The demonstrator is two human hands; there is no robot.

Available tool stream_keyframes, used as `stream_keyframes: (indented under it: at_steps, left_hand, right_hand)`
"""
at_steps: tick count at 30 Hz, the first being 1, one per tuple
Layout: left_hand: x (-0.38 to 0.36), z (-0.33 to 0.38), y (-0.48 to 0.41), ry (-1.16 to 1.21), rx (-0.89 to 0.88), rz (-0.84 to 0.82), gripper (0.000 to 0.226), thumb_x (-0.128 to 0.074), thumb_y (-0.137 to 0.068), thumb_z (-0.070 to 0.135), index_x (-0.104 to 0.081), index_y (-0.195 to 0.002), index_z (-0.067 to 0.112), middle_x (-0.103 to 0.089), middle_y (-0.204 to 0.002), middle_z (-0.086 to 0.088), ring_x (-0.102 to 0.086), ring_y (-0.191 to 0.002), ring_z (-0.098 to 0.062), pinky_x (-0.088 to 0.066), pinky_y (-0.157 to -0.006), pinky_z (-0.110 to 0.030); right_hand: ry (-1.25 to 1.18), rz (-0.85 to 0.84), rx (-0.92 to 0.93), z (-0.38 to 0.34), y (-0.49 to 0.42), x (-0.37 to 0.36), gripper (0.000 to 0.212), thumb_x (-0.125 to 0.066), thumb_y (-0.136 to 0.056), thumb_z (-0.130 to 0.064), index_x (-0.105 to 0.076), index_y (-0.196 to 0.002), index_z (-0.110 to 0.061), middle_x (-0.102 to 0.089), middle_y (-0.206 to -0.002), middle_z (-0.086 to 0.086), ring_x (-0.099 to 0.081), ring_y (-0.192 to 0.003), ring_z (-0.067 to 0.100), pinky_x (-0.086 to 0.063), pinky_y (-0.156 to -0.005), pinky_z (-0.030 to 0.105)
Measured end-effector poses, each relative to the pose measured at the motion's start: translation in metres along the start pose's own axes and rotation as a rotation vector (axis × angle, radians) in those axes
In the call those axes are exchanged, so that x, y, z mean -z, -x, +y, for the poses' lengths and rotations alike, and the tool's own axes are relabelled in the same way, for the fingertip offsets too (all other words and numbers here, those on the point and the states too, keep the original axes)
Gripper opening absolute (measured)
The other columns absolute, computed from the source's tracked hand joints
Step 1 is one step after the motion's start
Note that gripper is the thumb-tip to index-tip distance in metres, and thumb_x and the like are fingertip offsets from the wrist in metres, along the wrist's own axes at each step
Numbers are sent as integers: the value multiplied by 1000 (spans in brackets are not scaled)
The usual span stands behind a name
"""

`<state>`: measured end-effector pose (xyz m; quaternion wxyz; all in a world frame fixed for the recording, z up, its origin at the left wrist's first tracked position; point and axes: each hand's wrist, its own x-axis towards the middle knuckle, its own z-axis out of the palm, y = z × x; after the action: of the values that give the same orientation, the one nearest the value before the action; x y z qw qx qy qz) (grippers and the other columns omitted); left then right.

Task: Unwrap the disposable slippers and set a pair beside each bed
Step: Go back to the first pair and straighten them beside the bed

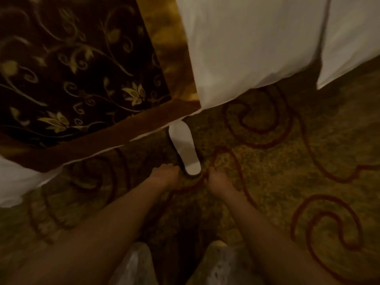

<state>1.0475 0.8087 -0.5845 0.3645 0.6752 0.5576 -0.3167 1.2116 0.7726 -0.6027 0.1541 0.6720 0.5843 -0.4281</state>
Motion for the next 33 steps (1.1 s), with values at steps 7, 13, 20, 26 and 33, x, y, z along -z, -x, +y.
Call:
stream_keyframes:
  at_steps: [7,13,20,26,33]
  left_hand:
    - [-58,-29,-146,141,74,115,43,-46,-91,31,-44,-132,17,-49,-136,-12,-51,-119,-30,-44,-101,-44]
    - [-78,-33,-210,663,148,280,45,-44,-94,39,-45,-129,12,-49,-135,-14,-50,-120,-31,-40,-91,-30]
    - [-86,-29,-234,1124,295,320,51,-52,-92,31,-38,-135,8,-49,-134,-18,-56,-114,-33,-52,-90,-38]
    - [-85,-33,-233,1442,260,323,62,-53,-92,31,-25,-144,11,-41,-144,-14,-49,-122,-34,-49,-87,-39]
    - [-75,-46,-226,1672,157,362,59,-61,-88,27,-40,-140,8,-49,-140,-15,-49,-123,-32,-44,-92,-33]
  right_hand:
    - [-10,-17,-12,10,-160,-44,55,-46,-95,-25,-27,-143,-5,-34,-146,20,-38,-131,36,-36,-108,41]
    - [-105,83,-86,3,-231,-66,76,-41,-91,-56,-23,-143,-4,-34,-145,21,-38,-129,39,-38,-102,45]
    - [-248,393,-66,7,-239,-92,85,-68,-78,-46,-25,-142,-10,-30,-147,13,-34,-132,34,-34,-105,41]
    - [-542,361,45,12,-240,-92,85,-75,-75,-33,-30,-141,-5,-38,-142,16,-43,-127,33,-43,-100,41]
    - [-865,341,107,11,-229,-83,49,-69,-83,-21,-51,-126,-7,-62,-123,13,-57,-92,17,-46,-70,27]
